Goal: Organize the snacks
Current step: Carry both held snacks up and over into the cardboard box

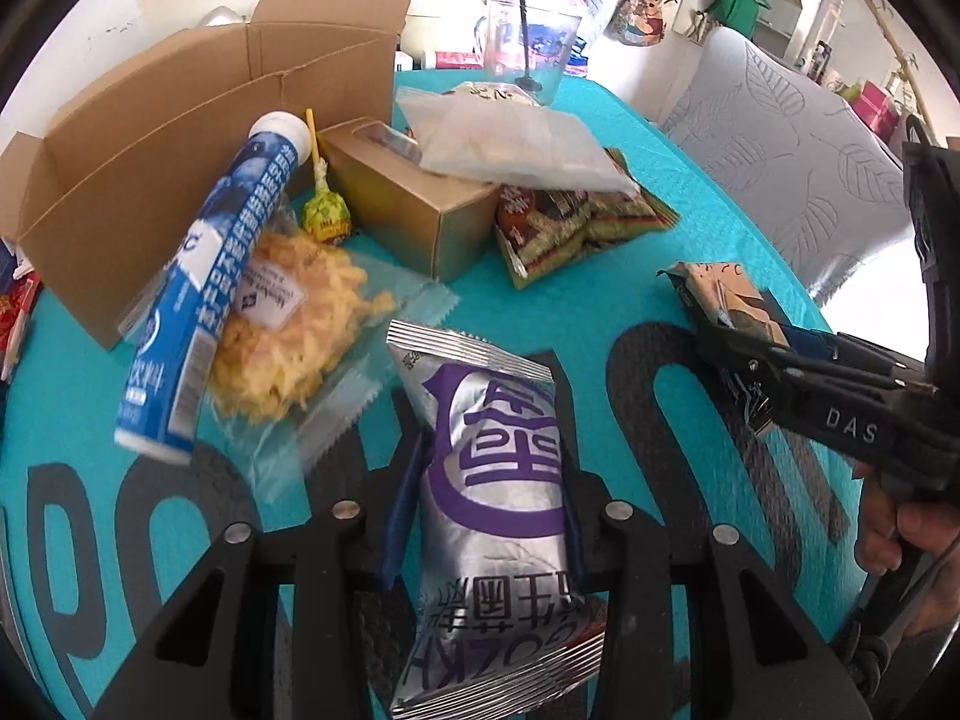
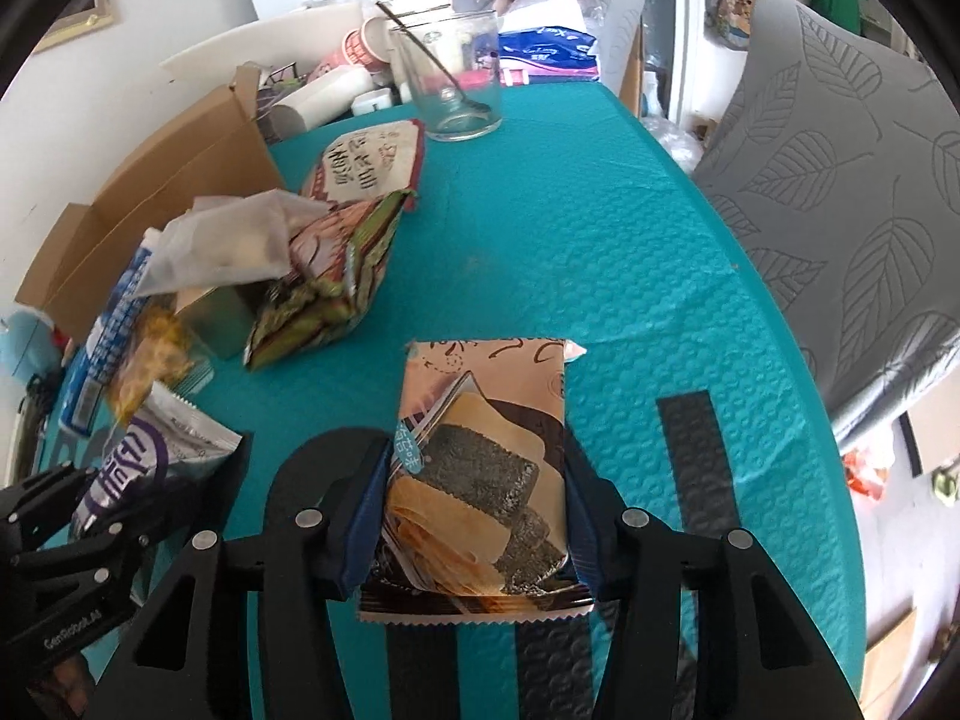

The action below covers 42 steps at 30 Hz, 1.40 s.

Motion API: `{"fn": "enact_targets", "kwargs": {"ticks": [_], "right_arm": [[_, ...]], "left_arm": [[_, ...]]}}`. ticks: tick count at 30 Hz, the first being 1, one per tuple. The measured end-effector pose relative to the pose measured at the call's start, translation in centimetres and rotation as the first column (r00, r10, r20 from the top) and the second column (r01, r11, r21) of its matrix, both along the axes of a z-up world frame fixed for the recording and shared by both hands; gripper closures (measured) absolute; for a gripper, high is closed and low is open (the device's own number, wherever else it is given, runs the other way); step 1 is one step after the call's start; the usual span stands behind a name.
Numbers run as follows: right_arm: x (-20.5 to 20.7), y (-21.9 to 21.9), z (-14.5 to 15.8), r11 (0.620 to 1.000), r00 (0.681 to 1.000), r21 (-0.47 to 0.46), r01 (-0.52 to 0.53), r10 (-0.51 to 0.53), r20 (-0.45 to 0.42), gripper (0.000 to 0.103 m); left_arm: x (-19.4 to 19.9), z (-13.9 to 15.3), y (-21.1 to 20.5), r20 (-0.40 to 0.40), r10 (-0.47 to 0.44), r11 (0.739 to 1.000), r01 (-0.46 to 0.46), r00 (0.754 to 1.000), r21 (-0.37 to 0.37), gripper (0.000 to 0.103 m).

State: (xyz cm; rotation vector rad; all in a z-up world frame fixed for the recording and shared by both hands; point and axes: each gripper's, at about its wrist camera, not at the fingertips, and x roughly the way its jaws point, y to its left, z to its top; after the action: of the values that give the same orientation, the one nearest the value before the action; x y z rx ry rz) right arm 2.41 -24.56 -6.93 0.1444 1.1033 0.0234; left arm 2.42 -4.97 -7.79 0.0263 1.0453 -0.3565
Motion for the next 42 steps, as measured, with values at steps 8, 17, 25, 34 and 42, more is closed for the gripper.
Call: {"fn": "enact_targets", "kwargs": {"ticks": [8,17,25,34,42], "right_arm": [[-4.2,2.6,0.8,0.992,0.994,0.055,-0.11,0.111,-0.005,0.051],[-6.8,5.0,1.1,0.974,0.977,0.081,-0.213,0.214,-0.005,0.051],[-6.8,6.6,0.5,0.967,0.967,-0.011,-0.253,0.252,-0.019,0.036],[-7.3,8.0,0.4,0.954,0.958,-0.096,-0.285,0.285,-0.016,0.051],[-7.6,9.3,0.9,0.943,0.944,-0.052,-0.328,0.329,-0.002,0.051]], "left_arm": [[-3.2,0.1,1.1,-0.025,-0.024,1.0,0.025,0.999,0.014,0.065],[-4.9,0.2,2.6,-0.002,-0.02,1.0,0.02,1.0,0.02,0.065],[-5.0,0.0,1.4,0.058,-0.052,0.994,0.046,0.997,0.095,0.062],[-5.0,0.1,1.6,0.071,-0.064,0.993,0.056,0.995,0.105,0.064],[-5.4,0.8,2.2,0.054,-0.073,0.996,0.07,0.996,0.057,0.066]]}}
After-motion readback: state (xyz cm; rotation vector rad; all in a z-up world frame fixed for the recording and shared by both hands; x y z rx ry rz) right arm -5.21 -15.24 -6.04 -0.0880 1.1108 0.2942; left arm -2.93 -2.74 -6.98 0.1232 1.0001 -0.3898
